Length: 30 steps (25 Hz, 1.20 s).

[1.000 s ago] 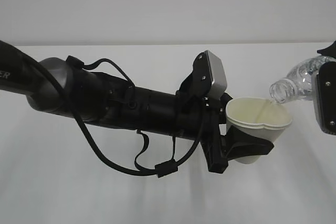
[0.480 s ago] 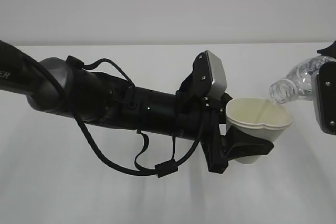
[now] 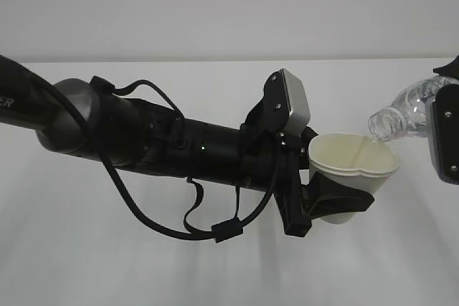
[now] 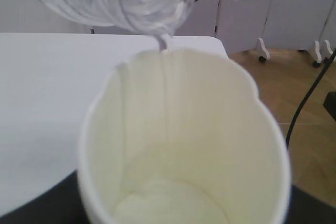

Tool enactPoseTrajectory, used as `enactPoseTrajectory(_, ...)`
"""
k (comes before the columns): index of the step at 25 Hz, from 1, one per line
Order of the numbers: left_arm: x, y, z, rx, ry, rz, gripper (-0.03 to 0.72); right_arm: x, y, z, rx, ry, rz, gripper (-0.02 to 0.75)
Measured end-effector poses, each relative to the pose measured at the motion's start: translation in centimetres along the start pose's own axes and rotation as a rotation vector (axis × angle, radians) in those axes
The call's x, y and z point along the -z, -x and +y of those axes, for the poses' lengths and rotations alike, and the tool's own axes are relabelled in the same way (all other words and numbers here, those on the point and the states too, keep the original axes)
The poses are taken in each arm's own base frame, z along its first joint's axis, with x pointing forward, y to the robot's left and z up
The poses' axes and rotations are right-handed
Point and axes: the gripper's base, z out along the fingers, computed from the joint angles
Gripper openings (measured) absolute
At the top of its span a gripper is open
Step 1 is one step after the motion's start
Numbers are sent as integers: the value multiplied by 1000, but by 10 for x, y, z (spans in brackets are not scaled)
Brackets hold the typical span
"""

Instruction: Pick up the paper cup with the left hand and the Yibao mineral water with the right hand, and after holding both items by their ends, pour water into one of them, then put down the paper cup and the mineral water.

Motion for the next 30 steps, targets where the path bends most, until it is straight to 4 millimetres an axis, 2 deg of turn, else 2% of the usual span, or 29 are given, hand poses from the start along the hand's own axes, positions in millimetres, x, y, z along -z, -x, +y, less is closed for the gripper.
enactPoseTrajectory(30, 0, 0, 0, 0, 0, 0, 421, 0, 0, 0, 4, 0, 0, 461)
